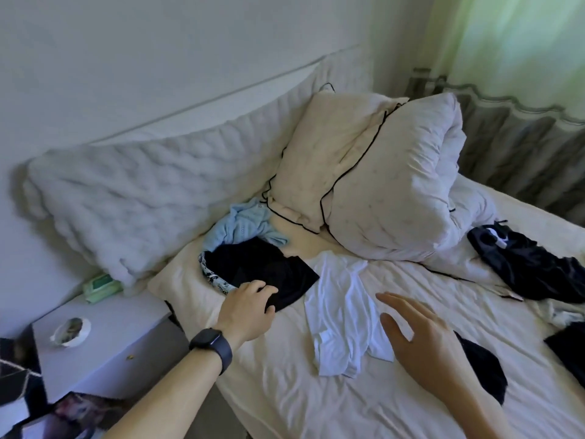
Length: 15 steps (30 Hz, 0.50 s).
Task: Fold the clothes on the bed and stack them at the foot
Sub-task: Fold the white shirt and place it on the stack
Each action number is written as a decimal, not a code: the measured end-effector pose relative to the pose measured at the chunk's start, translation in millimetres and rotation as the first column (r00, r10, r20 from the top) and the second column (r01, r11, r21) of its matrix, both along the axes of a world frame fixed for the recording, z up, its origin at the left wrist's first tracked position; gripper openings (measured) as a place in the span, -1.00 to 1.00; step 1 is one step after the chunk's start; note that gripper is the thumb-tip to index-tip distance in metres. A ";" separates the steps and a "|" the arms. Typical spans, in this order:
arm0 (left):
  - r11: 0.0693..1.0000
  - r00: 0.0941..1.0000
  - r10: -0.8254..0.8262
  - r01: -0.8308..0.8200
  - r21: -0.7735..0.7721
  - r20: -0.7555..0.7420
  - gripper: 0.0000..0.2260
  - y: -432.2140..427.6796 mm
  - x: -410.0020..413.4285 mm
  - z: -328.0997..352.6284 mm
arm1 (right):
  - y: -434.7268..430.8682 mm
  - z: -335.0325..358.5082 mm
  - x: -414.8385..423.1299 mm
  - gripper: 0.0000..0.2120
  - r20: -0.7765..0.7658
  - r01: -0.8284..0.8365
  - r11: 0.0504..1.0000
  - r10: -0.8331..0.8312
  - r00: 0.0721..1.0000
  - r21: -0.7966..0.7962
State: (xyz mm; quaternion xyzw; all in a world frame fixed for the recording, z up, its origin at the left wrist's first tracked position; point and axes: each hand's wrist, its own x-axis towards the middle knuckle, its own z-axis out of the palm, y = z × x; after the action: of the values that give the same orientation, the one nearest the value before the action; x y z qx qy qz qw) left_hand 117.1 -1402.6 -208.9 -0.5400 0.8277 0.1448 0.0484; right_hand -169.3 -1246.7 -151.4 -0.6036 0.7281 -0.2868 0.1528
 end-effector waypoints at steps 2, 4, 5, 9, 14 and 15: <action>0.995 0.998 -0.048 0.045 0.084 0.040 -0.57 -39.9 4.6 -40.7 | -30.7 -36.8 14.5 -0.67 -0.006 0.034 0.995 -0.034 0.999 0.099; 0.984 0.990 -0.118 0.106 0.144 0.079 -0.57 -74.2 7.7 -81.9 | -57.7 -72.6 31.1 -0.66 0.015 0.069 0.972 -0.074 0.997 0.225; 0.975 0.981 -0.159 0.139 0.174 0.108 -0.58 -88.9 8.7 -102.7 | -71.1 -92.6 37.5 -0.66 0.020 0.079 0.949 -0.089 0.996 0.306; 0.918 0.925 -0.316 0.240 0.316 0.213 -0.53 -131.2 11.7 -184.1 | -117.2 -182.3 58.3 -0.59 0.062 0.156 0.786 -0.239 0.969 0.598; 0.854 0.838 -0.412 0.218 0.473 0.357 -0.40 -166.5 21.2 -277.6 | -144.9 -298.1 84.9 -0.13 0.067 0.181 0.461 -0.471 0.880 0.869; 0.844 0.828 -0.416 0.197 0.499 0.377 -0.39 -169.1 25.7 -293.6 | -144.9 -317.7 90.1 -0.07 0.063 0.193 0.415 -0.529 0.846 0.889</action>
State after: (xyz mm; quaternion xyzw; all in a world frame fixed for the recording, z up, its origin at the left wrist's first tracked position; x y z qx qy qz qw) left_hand 142.8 -1571.8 -502.5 -0.3896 0.8135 0.1819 0.3916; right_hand -79.1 -1391.6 -469.2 -0.2136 0.8478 -0.0123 0.4852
